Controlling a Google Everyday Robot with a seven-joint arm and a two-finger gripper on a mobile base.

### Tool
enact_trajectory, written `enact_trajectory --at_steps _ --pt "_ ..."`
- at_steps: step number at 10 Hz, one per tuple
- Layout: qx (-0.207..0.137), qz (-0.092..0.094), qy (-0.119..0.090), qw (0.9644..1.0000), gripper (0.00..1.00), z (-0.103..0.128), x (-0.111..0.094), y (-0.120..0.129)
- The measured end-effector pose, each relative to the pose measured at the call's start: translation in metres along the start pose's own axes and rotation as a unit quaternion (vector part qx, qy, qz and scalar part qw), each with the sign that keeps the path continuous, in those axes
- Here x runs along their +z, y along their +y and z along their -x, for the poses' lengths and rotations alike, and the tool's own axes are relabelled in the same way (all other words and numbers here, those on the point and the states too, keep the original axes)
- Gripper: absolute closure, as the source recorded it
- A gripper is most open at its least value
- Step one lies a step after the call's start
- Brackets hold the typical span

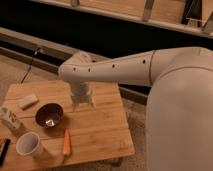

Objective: Push the eraser across the table

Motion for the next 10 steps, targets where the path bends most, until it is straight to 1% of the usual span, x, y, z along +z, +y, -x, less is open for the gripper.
enact_trajectory --at_steps 6,7,8,10 --pt "-0.003 0.000 0.001 1.0000 0.35 0.000 0.000 0.000" --pt "-0.019 -0.009 0.004 0.9998 0.35 -0.001 0.000 0.006" --pt "-0.046 -0.017 0.004 0.9988 0.35 -0.001 -0.002 0.022" --pt "-0.098 -0.031 0.002 0.9947 0.35 0.000 -0.008 0.051"
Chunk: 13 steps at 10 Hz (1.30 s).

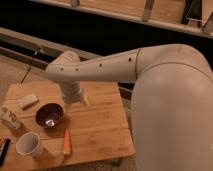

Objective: Push the eraser across the table

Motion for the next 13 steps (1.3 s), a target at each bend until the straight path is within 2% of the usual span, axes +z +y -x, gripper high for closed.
enact_trajectory --at_steps 1,2,3,5,6,7,8,9,11,13 --pt "-0.036 -0.006 -0.002 0.9993 0.35 0.004 -0.005 0.021" --pt "-0.055 -0.007 -0.003 0.9985 0.35 0.005 -0.007 0.033" --pt "-0.086 -0.007 -0.005 0.9963 0.35 0.006 -0.012 0.055" --pt "-0.147 0.000 -0.009 0.9891 0.35 0.007 -0.019 0.092" --pt "-0.187 0.008 -0.009 0.9822 0.35 0.004 -0.019 0.114" --pt "-0.227 0.017 -0.008 0.9736 0.35 0.000 -0.019 0.136" --pt "-0.267 0.025 -0.008 0.9632 0.35 -0.006 -0.019 0.160" --pt "-0.295 0.030 -0.009 0.9549 0.35 -0.011 -0.020 0.175" --pt "-0.352 0.034 -0.010 0.9352 0.35 -0.022 -0.018 0.208" --pt "-0.383 0.029 -0.011 0.9233 0.35 -0.028 -0.017 0.225"
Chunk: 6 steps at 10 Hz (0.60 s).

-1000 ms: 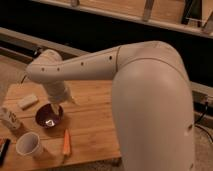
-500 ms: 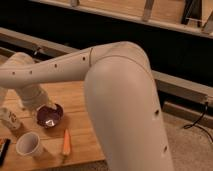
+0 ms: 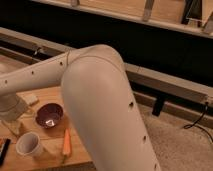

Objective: Push the eraser across the table

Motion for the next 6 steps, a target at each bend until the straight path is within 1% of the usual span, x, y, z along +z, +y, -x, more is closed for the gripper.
enact_trajectory --at_steps 1,2,3,6 --pt "-0.023 -0.007 0.003 0.9997 0.35 0.007 0.003 0.012" --pt "-0.031 -0.010 0.004 0.9995 0.35 0.009 0.004 0.016" --pt "-0.045 -0.015 0.005 0.9989 0.35 0.017 0.007 0.025" --pt "-0.081 -0.019 0.008 0.9965 0.35 0.036 0.021 0.046"
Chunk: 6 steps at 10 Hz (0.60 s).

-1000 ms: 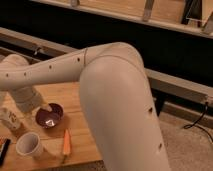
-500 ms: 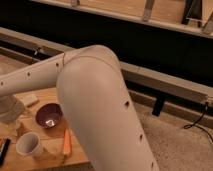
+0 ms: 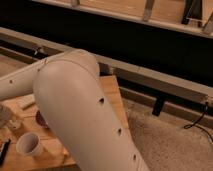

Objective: Push the eraser across the table

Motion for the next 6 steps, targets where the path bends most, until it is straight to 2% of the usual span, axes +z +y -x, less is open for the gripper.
enact_trajectory --at_steps 2,3,4,5,6 --pt "-0.034 0.006 0.003 0.9994 0.36 0.013 0.011 0.018" --pt "-0.048 0.008 0.005 0.9988 0.41 0.015 0.016 0.025" --pt "-0.060 0.010 0.004 0.9982 0.48 0.019 0.021 0.030" --pt "-0.077 0.005 0.003 0.9970 0.62 0.026 0.031 0.037" --pt "-0.082 0.000 0.003 0.9967 0.69 0.029 0.036 0.038"
